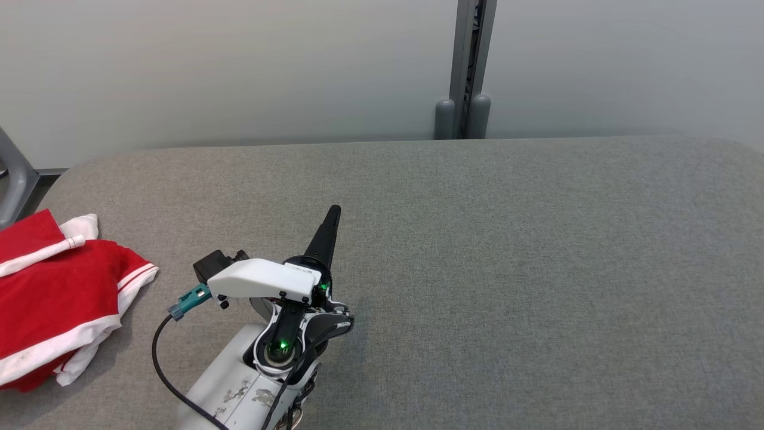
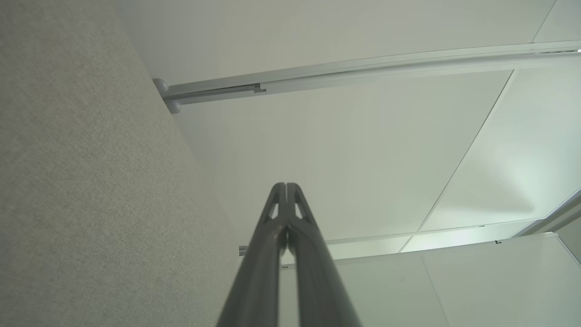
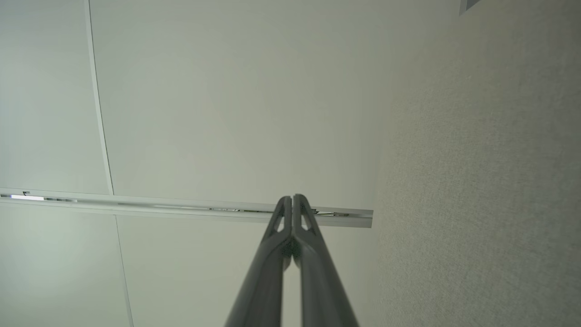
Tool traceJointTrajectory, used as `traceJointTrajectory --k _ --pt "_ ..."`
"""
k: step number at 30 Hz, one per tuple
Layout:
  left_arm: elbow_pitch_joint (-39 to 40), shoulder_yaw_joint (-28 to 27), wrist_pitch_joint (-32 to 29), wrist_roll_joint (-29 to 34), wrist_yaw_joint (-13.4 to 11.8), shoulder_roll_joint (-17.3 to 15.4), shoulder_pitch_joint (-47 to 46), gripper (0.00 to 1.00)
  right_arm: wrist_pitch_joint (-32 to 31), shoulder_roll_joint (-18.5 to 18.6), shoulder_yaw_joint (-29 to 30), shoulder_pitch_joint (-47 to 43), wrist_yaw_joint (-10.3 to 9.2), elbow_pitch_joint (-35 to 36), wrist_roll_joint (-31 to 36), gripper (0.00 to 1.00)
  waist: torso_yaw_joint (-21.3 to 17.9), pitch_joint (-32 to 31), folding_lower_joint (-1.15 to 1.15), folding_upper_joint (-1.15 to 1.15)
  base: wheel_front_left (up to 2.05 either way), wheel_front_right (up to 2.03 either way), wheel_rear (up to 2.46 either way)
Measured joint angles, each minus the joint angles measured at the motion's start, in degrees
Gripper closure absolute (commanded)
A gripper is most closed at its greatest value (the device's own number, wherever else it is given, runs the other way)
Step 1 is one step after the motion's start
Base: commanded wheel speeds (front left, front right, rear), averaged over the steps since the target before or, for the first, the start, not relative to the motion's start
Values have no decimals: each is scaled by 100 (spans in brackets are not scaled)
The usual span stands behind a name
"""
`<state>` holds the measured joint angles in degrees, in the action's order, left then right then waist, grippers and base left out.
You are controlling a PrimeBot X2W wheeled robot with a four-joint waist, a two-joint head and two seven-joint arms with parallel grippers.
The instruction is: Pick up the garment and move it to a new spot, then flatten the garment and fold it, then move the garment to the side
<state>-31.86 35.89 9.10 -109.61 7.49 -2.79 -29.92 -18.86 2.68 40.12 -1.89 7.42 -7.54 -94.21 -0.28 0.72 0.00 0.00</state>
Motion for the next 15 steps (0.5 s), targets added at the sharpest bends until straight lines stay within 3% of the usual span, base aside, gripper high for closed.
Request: traceJointTrajectory --k 15 --pt "0 0 0 0 0 0 0 100 0 1 0 0 0 0 1 100 0 0 0 0 0 0 0"
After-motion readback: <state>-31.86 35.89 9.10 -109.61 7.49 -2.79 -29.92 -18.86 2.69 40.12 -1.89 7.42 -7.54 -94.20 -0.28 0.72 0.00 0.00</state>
